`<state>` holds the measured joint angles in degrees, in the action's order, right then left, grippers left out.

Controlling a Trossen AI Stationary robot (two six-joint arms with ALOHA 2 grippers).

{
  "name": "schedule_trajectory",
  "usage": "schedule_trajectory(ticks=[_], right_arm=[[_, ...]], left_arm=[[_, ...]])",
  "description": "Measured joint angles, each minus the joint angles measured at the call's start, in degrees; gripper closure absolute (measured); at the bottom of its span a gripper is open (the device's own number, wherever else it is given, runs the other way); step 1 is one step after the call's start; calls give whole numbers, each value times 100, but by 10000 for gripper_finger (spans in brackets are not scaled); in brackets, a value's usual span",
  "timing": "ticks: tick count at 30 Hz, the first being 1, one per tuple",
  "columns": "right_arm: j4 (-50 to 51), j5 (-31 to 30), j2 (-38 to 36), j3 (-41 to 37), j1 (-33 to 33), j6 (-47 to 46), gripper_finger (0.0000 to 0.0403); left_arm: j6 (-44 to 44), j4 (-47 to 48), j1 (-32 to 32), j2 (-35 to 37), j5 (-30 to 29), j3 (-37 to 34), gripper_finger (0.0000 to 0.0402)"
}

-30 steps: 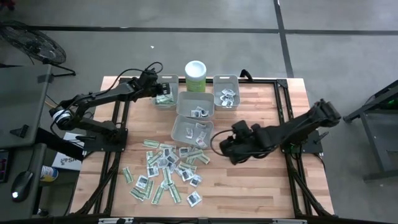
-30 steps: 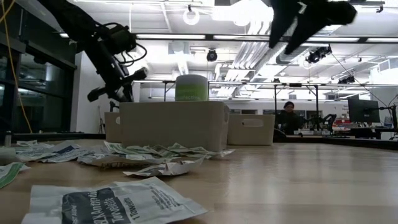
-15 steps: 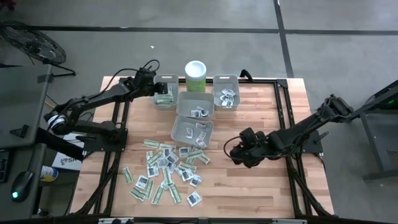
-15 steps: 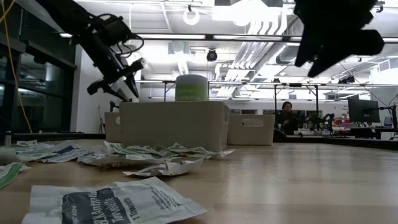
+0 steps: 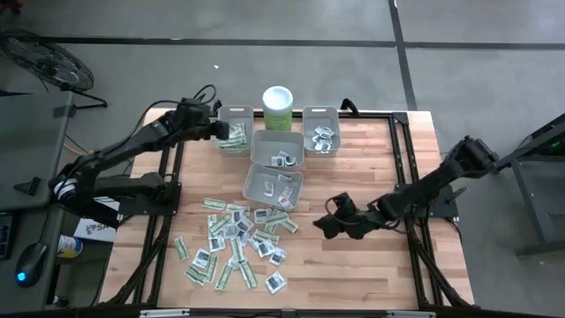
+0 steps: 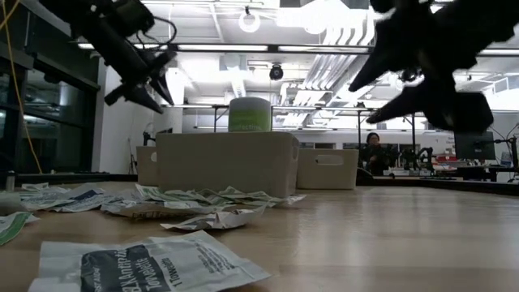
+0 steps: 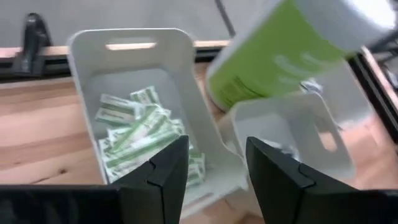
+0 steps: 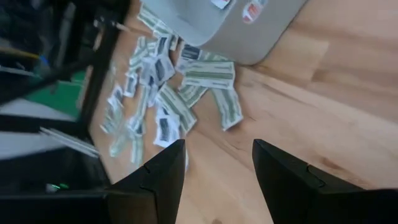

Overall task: Pick & Place First Aid Supplies
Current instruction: Put the bandage pack into the left bin

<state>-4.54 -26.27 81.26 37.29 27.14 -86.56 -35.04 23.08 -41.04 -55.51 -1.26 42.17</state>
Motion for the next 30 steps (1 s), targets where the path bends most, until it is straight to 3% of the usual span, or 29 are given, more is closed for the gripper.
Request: schedule_trajectory(ticks=[6,20,30], right_arm=[[-698,144,538,-219,-2,-492,222],[-728,353,2304,939,-159,-949,222],[-579,244,2646,1306,-466,-958,222]], left_arm=[[137,178,766,589,-166,0,241],[18,240,2888,1229,-1132,-2,241],[10,242,4040,1250,-1482,-2,241]])
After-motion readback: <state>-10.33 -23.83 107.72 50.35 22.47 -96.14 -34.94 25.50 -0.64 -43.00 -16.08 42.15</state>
